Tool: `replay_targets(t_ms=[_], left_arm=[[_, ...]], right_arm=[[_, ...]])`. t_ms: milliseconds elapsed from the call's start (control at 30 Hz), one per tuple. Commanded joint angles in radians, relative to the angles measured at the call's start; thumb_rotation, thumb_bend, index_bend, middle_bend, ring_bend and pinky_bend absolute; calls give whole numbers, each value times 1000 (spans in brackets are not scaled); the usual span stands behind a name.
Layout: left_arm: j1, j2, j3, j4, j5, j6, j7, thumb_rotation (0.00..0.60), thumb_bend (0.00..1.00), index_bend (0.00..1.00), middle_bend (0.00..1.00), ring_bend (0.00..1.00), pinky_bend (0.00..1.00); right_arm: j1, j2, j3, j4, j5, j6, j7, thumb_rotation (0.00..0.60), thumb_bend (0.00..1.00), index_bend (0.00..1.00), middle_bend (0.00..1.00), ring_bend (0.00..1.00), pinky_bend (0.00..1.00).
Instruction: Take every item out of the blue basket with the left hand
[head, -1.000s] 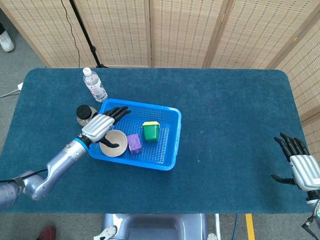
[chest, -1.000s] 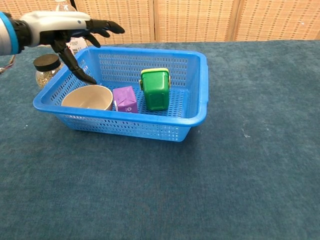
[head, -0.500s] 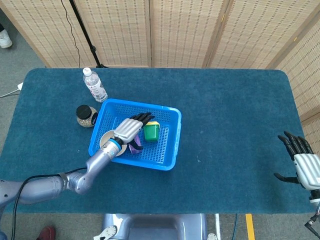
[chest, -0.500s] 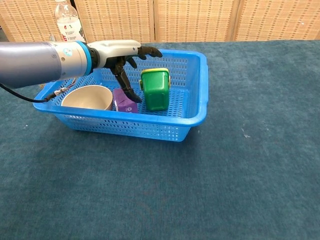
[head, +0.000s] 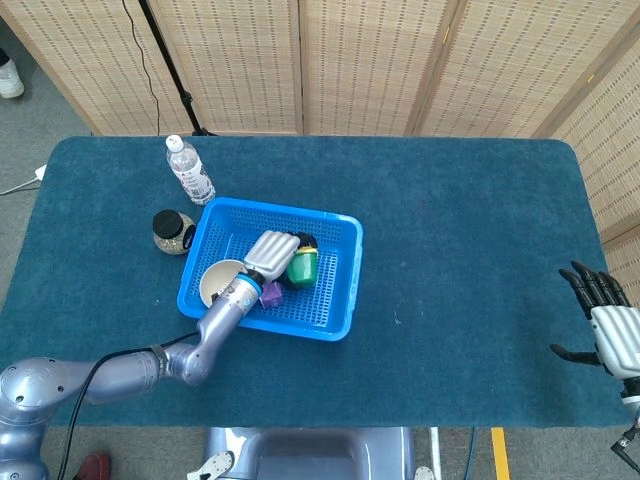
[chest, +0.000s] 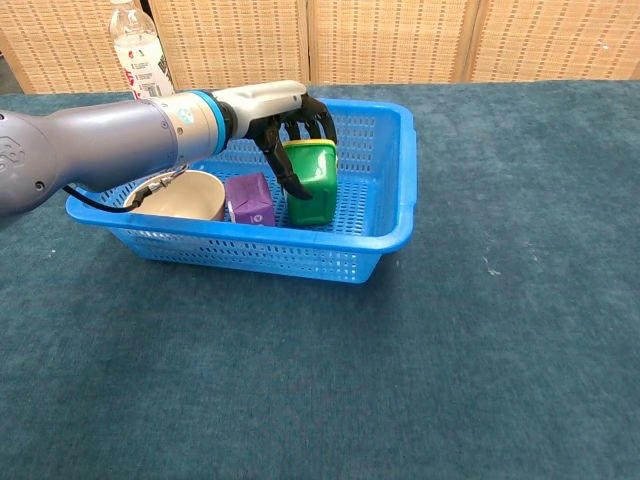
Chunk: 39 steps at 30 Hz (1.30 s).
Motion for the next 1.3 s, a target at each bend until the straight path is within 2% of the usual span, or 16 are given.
replay_targets(t_ms=[33, 100, 267, 467, 600, 700, 800, 933, 1167, 1267, 1300], left_arm=[[14, 22, -9, -30, 15, 30, 1, 600, 204, 625, 398, 395, 505], [28, 50, -17, -62, 31, 55, -9, 600, 204, 626, 398, 395, 505], [100, 189, -29, -221, 116, 139, -58, 600, 204, 625, 398, 395, 505], [216, 389, -6, -422, 226, 222, -132, 600, 204, 622, 398, 395, 505], [329, 546, 45, -527, 336, 298, -206, 600, 203, 620, 398, 395, 505], [409, 620, 96, -533, 382, 354, -222, 600, 202, 618, 398, 393, 505], [469, 633, 127, -516, 368, 402, -207, 600, 201, 614, 398, 391, 505], [526, 633, 168, -476, 342, 396, -243, 600, 201, 614, 398, 390, 505], [553, 568, 180, -345, 292, 338, -287, 600, 201, 589, 389, 362, 505], [549, 522, 169, -282, 258, 305, -295, 600, 193, 508, 309, 265, 458], [544, 508, 163, -262, 240, 284, -296, 600, 176, 402, 212, 185, 389]], right_arm=[[0, 0, -1, -1, -2, 0, -1, 600, 0, 0, 0, 0, 0], [0, 0, -2, -2, -4, 1, -1, 600, 0, 0, 0, 0, 0], [-4, 3, -5, -11, -15, 12, -3, 600, 0, 0, 0, 0, 0], [-11, 11, -12, -27, -39, 35, 0, 600, 0, 0, 0, 0, 0], [-14, 15, -18, -32, -53, 43, 9, 600, 0, 0, 0, 0, 0], [-14, 19, -20, -33, -57, 43, 18, 600, 0, 0, 0, 0, 0], [-15, 22, -21, -35, -62, 49, 21, 600, 0, 0, 0, 0, 0], [-16, 25, -24, -37, -70, 54, 27, 600, 0, 0, 0, 0, 0], [-17, 30, -28, -40, -83, 63, 35, 600, 0, 0, 0, 0, 0], [-18, 32, -29, -40, -83, 64, 40, 600, 0, 0, 0, 0, 0], [-18, 32, -29, -39, -84, 64, 41, 600, 0, 0, 0, 0, 0]])
